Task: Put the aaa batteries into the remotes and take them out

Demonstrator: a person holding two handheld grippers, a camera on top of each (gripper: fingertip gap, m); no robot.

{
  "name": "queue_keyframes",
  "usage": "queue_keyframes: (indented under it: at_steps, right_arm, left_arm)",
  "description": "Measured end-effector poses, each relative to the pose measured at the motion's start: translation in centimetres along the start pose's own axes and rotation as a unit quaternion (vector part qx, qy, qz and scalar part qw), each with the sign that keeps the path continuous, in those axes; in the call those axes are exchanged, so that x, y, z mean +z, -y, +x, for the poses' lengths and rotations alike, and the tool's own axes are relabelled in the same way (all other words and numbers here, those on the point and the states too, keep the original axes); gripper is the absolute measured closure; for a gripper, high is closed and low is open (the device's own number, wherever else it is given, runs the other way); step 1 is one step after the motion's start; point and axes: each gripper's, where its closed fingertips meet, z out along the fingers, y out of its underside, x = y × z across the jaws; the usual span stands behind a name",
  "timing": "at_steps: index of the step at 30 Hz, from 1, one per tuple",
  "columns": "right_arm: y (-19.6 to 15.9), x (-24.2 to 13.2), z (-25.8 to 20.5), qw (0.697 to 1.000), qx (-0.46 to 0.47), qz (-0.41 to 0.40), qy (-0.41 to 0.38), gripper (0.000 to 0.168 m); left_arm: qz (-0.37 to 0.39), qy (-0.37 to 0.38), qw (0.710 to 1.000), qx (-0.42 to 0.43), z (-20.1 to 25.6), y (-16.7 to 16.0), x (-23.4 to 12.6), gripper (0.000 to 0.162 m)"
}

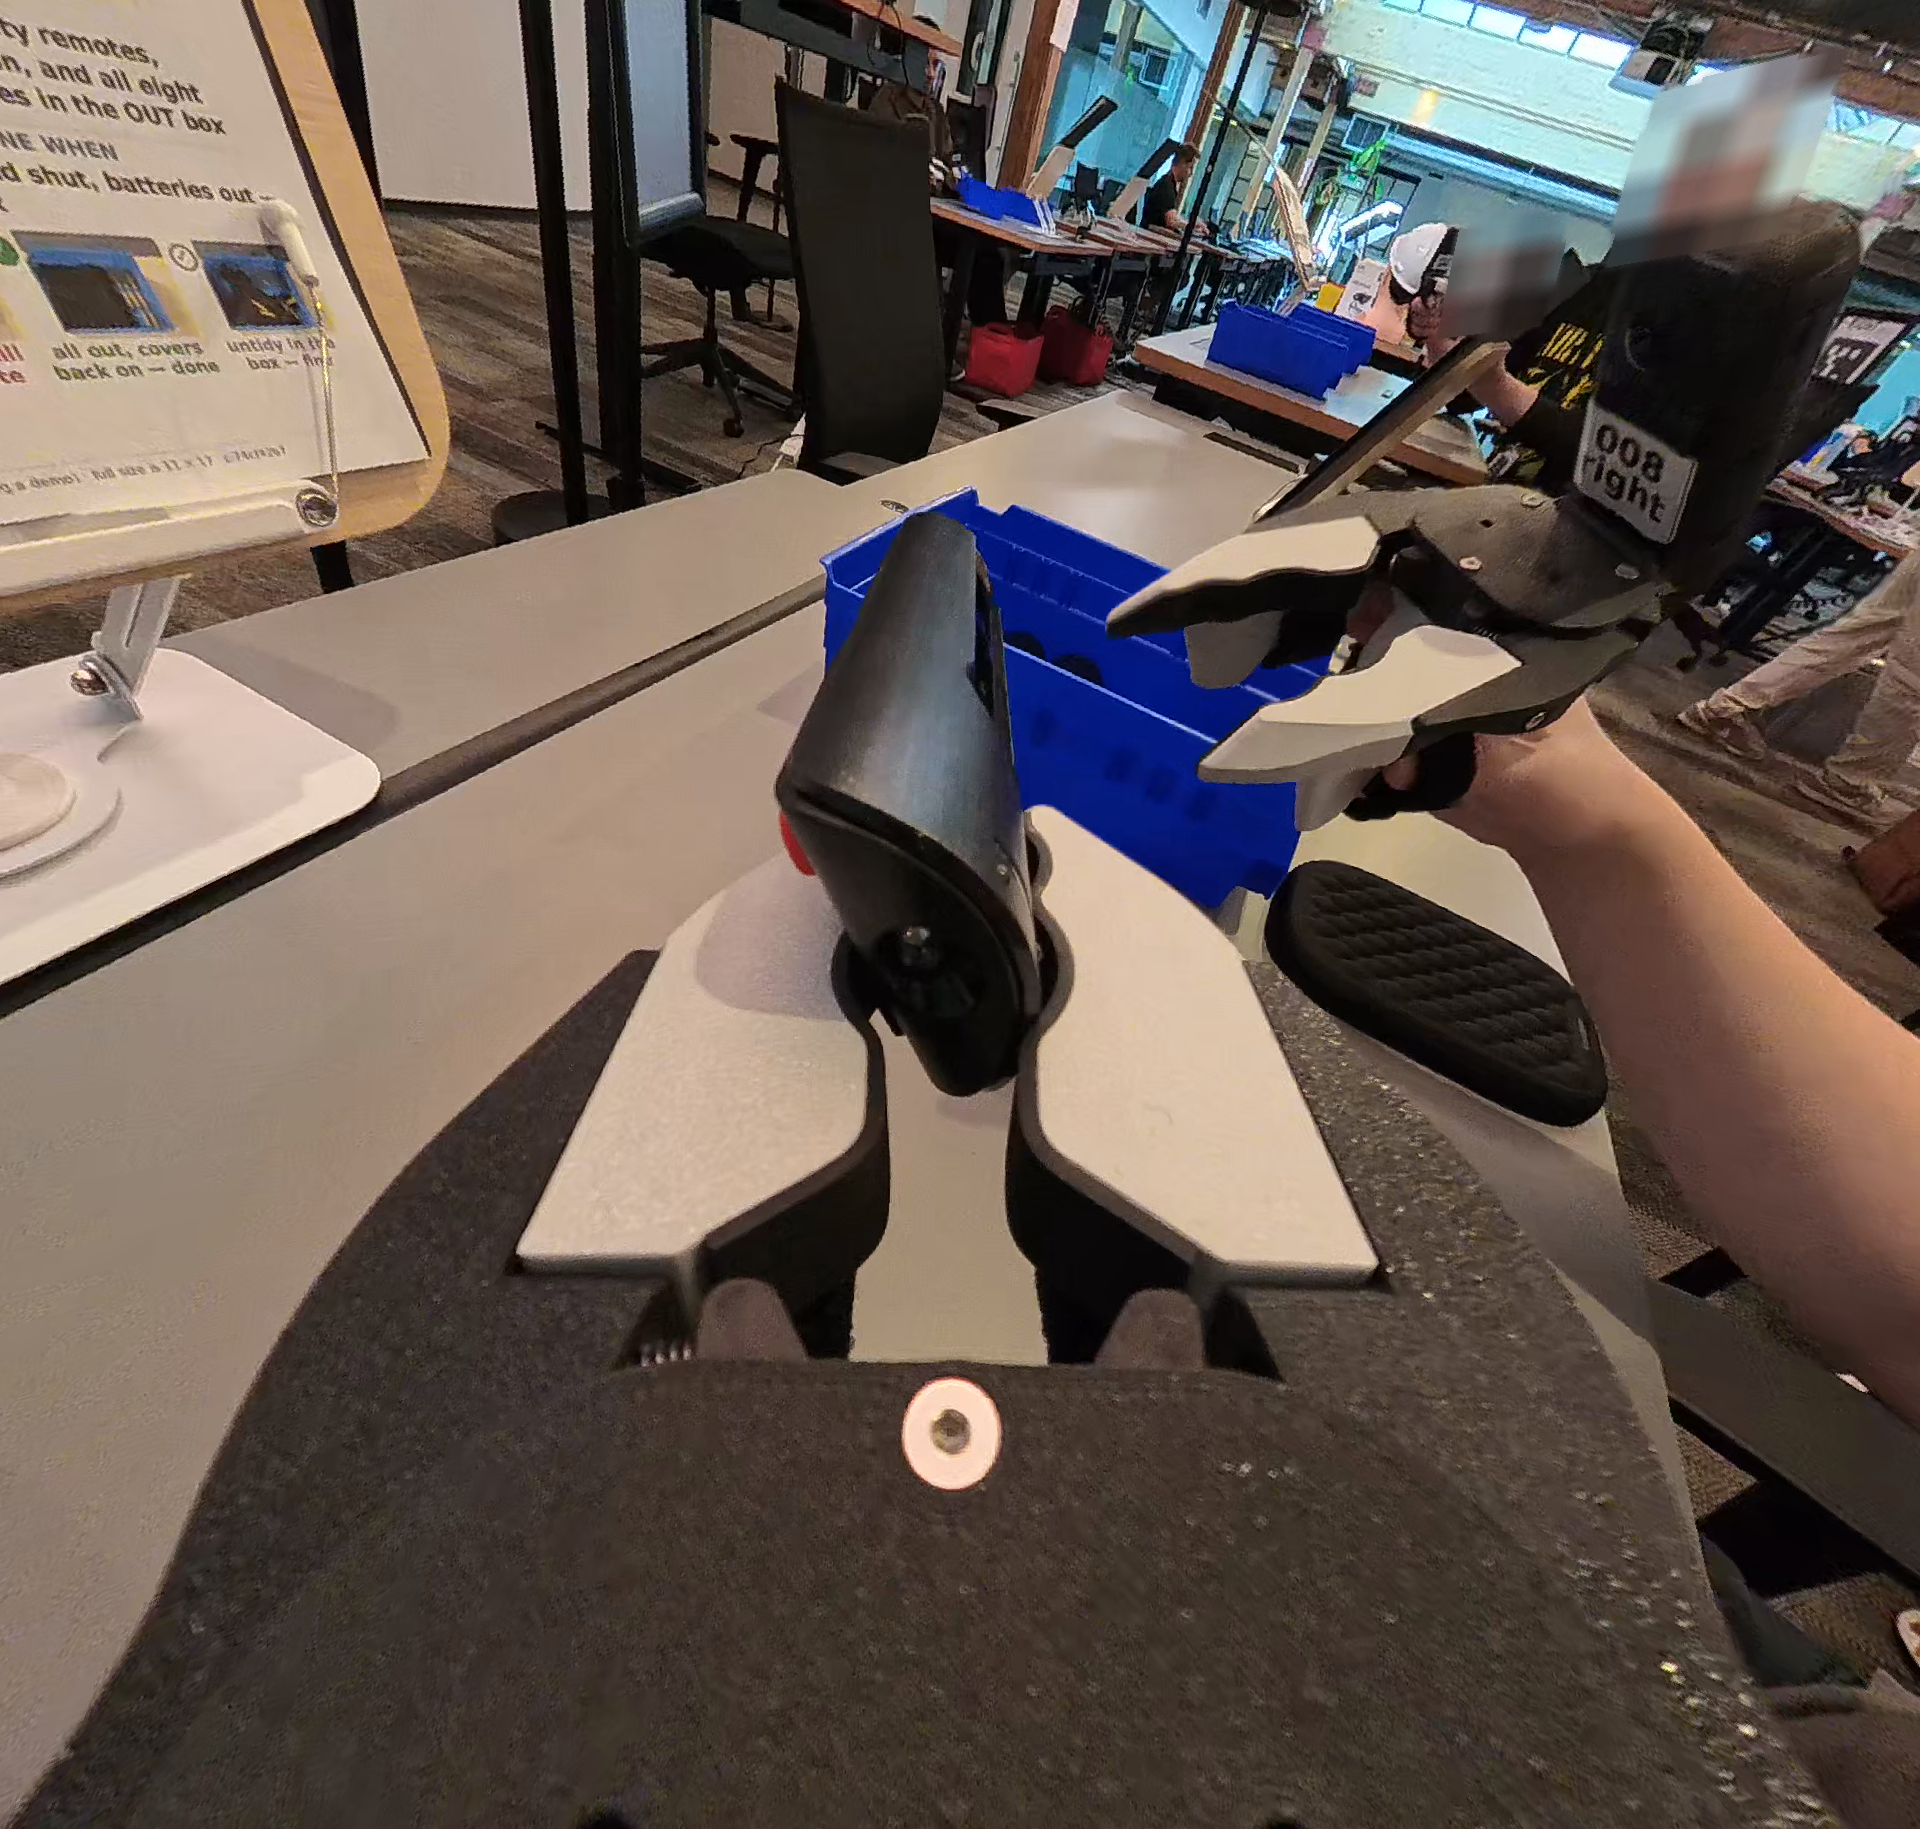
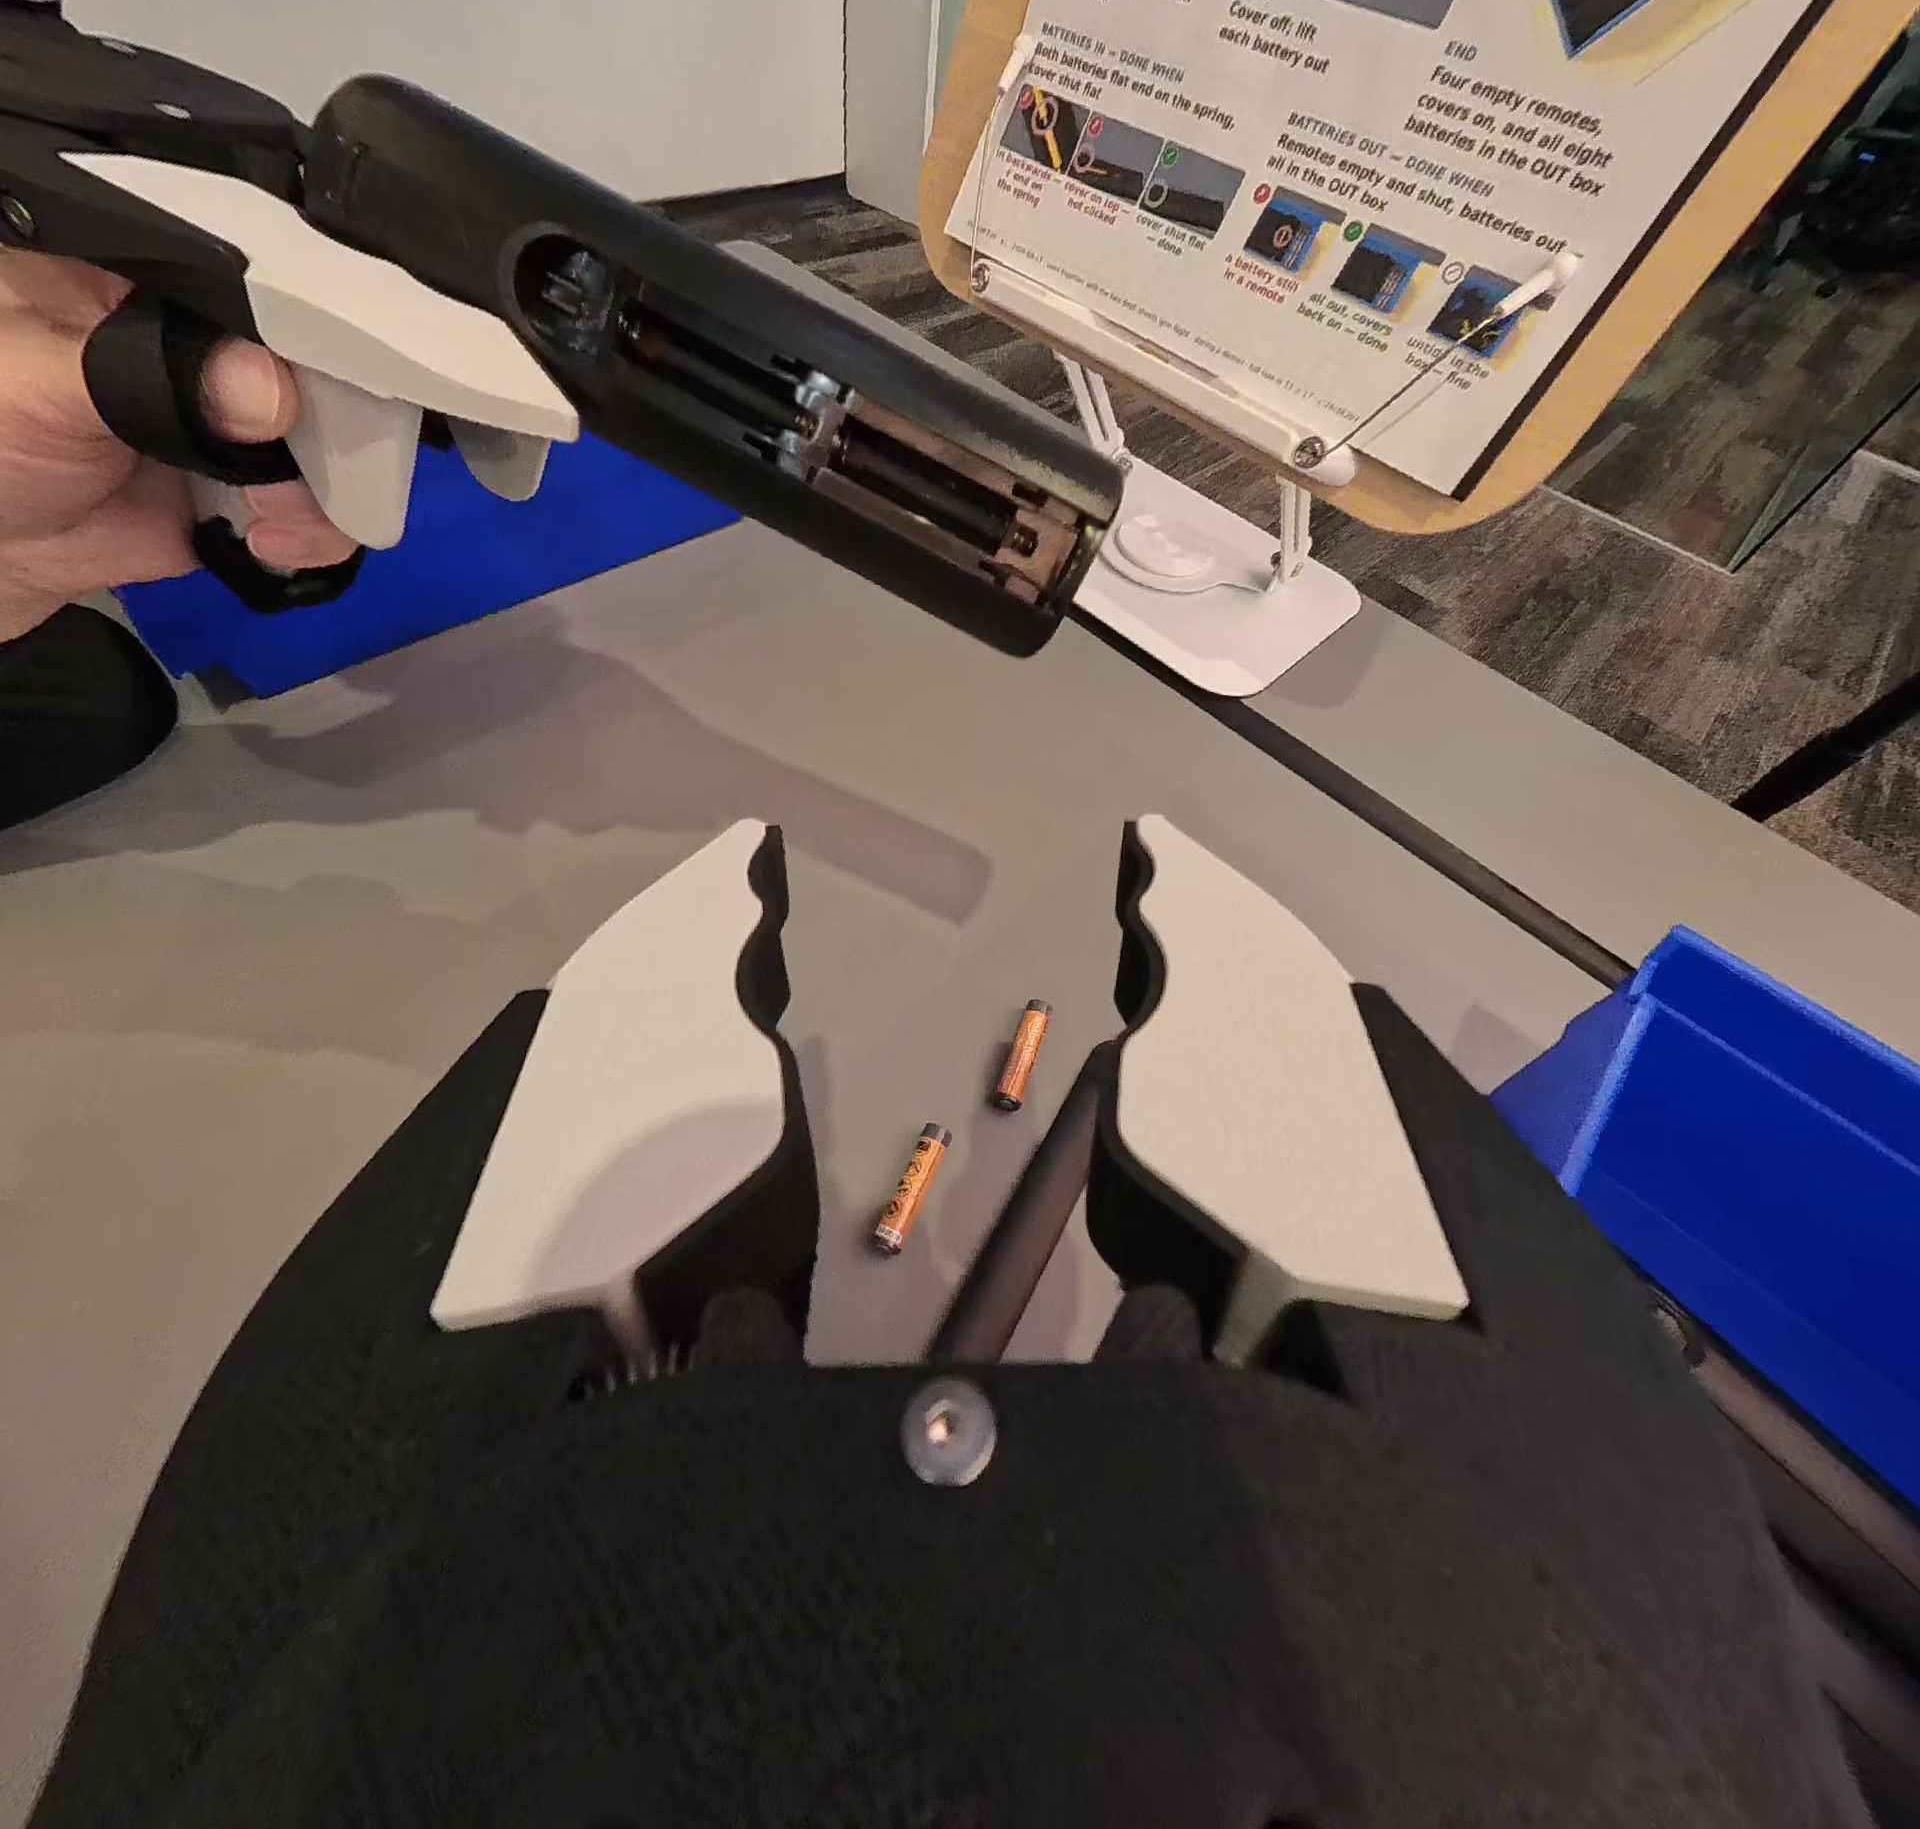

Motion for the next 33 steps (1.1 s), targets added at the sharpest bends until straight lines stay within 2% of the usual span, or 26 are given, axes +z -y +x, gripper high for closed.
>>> queue_keyframes:
  at_steps: [8,18,23,31,33]
  right_arm:
    - [-2.6,0.5,0.0,0.997,0.016,-0.062,-0.036,0.113]
    - [-11.4,1.5,-3.5,0.971,0.065,-0.214,-0.078,0.146]
    - [-15.0,2.7,-2.4,0.950,0.078,-0.285,-0.098,0.148]
    - [-17.4,3.6,-1.5,0.936,0.107,-0.326,-0.083,0.147]
    - [-17.4,3.8,-1.7,0.940,0.110,-0.315,-0.074,0.153]
  left_arm:
    - [0.001,0.011,1.000,0.005,-0.6,0.2,-0.3,0.140]
    - [0.020,0.007,1.000,-0.009,-2.1,2.0,-2.7,0.140]
    - [0.006,-0.033,0.999,-0.015,-1.4,2.0,-3.1,0.140]
    - [-0.022,-0.121,0.992,-0.035,0.6,1.8,-4.0,0.140]
    - [-0.022,-0.143,0.988,-0.047,0.9,1.9,-4.2,0.140]
